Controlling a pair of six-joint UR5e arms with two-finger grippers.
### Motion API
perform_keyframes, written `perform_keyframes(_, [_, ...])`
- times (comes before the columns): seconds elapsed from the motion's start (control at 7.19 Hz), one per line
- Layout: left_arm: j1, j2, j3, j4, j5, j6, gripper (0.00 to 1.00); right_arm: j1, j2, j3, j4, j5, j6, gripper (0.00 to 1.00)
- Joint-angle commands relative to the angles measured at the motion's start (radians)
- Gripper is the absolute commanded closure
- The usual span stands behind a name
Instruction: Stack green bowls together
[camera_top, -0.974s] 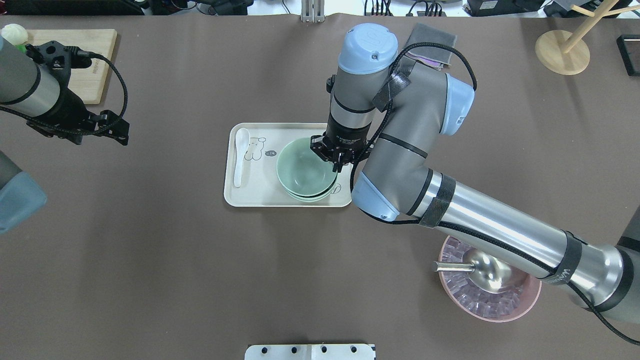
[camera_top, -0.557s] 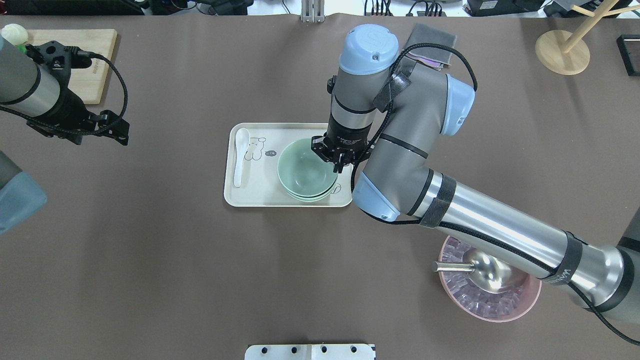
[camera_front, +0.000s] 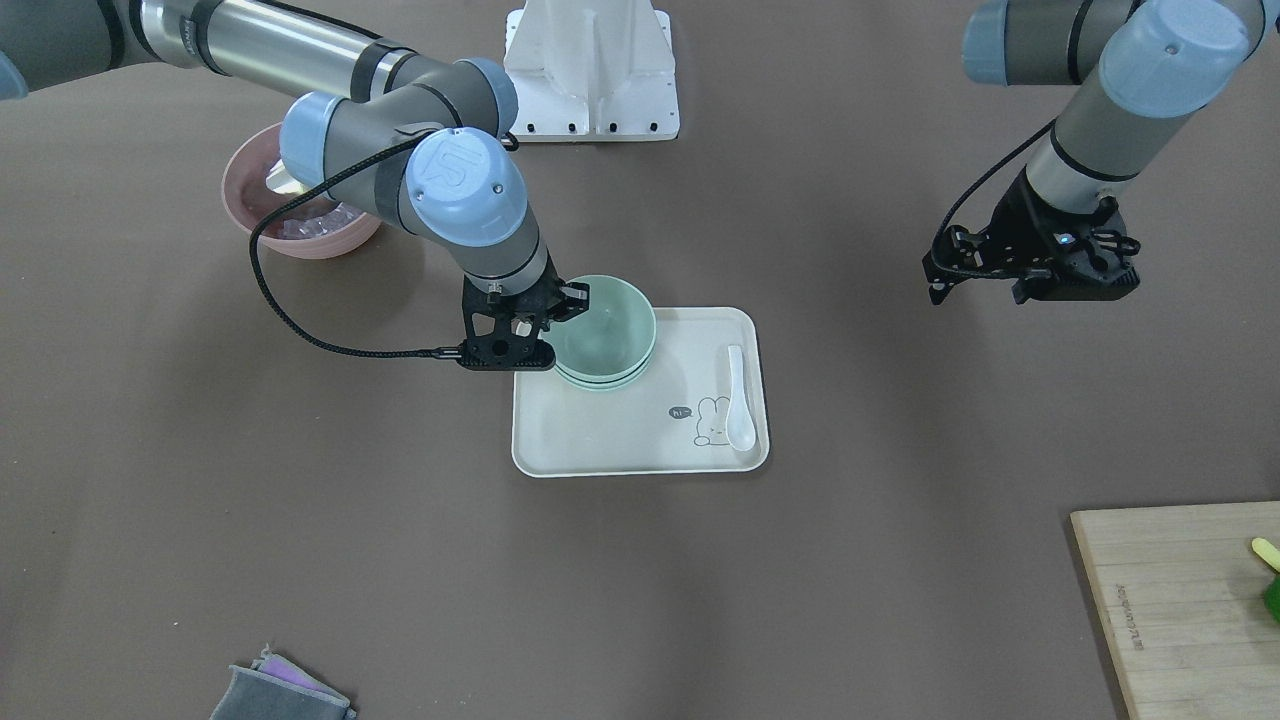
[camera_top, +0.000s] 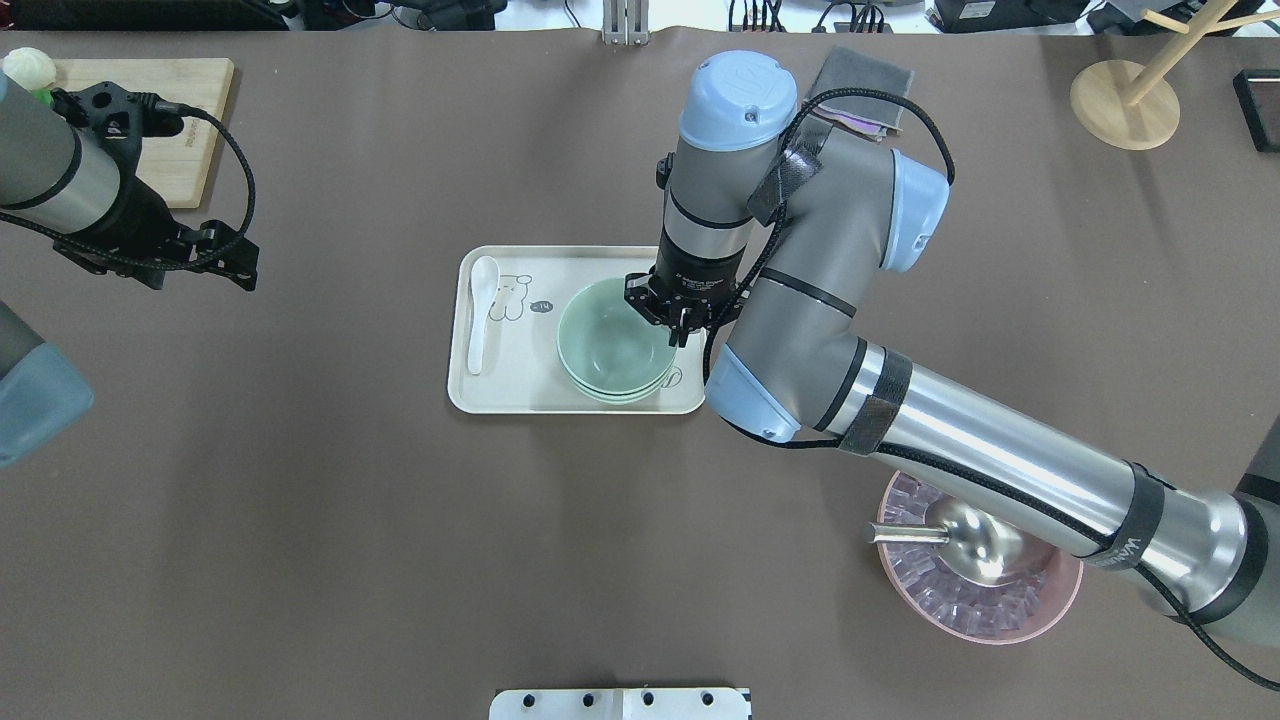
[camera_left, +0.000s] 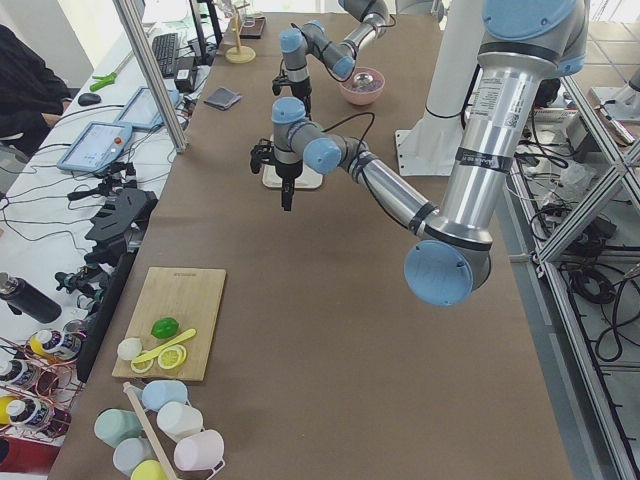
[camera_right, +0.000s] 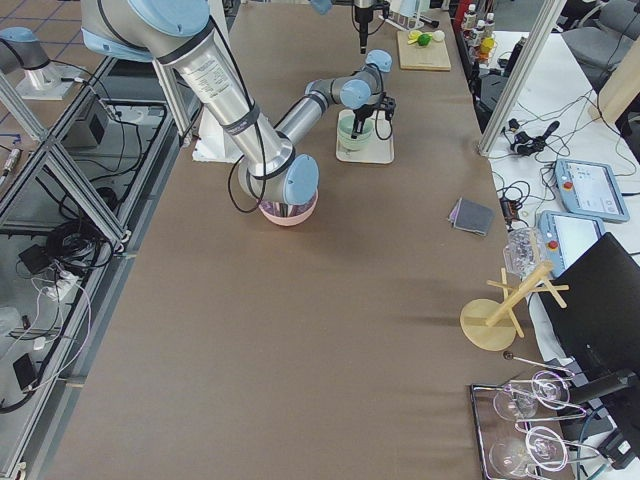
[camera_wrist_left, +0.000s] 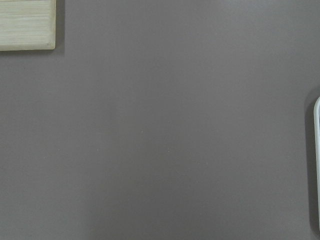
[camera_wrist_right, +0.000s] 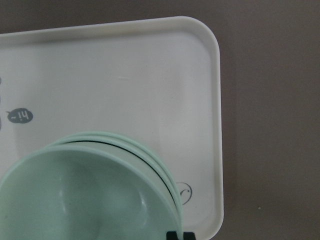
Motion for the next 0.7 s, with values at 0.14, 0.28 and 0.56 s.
perform_keyframes(0.14, [0.000,0.000,0.002,0.000,0.000,0.001,0.02,-0.002,0.002,-0.003,0.000,0.000,-0.001,1.00])
perform_keyframes(0.28, [0.000,0.000,0.003,0.000,0.000,0.002,0.02,-0.005,0.002,-0.009,0.002,0.000,-0.003,1.00])
perform_keyframes(0.56, [0.000,0.000,0.003,0.000,0.000,0.002,0.02,-0.005,0.002,-0.009,0.002,0.000,-0.004,1.00])
